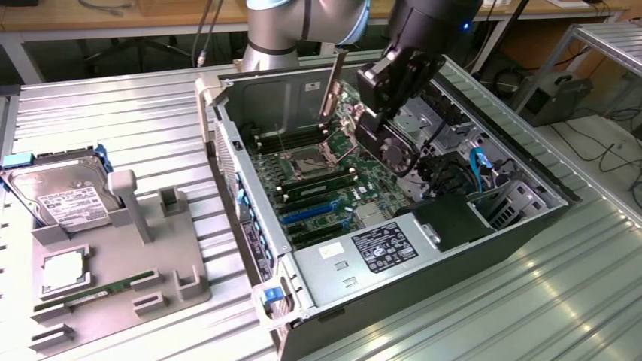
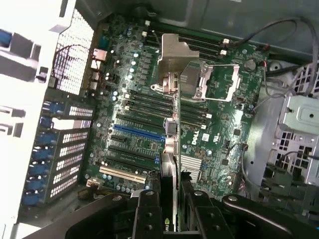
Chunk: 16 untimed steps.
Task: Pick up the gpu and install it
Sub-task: 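Insert the gpu into the slot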
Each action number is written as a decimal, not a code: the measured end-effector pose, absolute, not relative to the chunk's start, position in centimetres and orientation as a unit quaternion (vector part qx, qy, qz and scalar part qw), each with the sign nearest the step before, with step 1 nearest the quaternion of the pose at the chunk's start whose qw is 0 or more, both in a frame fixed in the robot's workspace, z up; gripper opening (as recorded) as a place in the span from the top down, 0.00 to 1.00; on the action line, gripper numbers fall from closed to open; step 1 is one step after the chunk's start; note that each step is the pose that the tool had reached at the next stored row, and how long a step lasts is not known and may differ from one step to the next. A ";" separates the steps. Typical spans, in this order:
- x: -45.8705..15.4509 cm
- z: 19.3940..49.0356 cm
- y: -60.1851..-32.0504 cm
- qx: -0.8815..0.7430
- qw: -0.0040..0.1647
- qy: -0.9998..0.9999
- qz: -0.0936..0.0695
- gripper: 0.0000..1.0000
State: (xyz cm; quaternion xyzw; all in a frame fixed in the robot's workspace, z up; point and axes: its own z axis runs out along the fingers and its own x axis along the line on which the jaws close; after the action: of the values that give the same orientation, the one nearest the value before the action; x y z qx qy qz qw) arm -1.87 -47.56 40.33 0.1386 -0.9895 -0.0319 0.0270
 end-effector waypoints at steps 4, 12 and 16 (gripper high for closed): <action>-1.9 40.2 -47.6 0.179 0.027 -0.983 -0.031 0.74; -1.9 39.7 -47.6 0.280 0.028 -0.959 -0.027 0.74; -1.9 39.4 -47.6 0.317 0.028 -0.948 -0.026 0.74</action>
State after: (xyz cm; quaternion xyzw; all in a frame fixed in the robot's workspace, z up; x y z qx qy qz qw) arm -1.87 -47.56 39.45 0.3174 -0.9475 -0.0260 0.0284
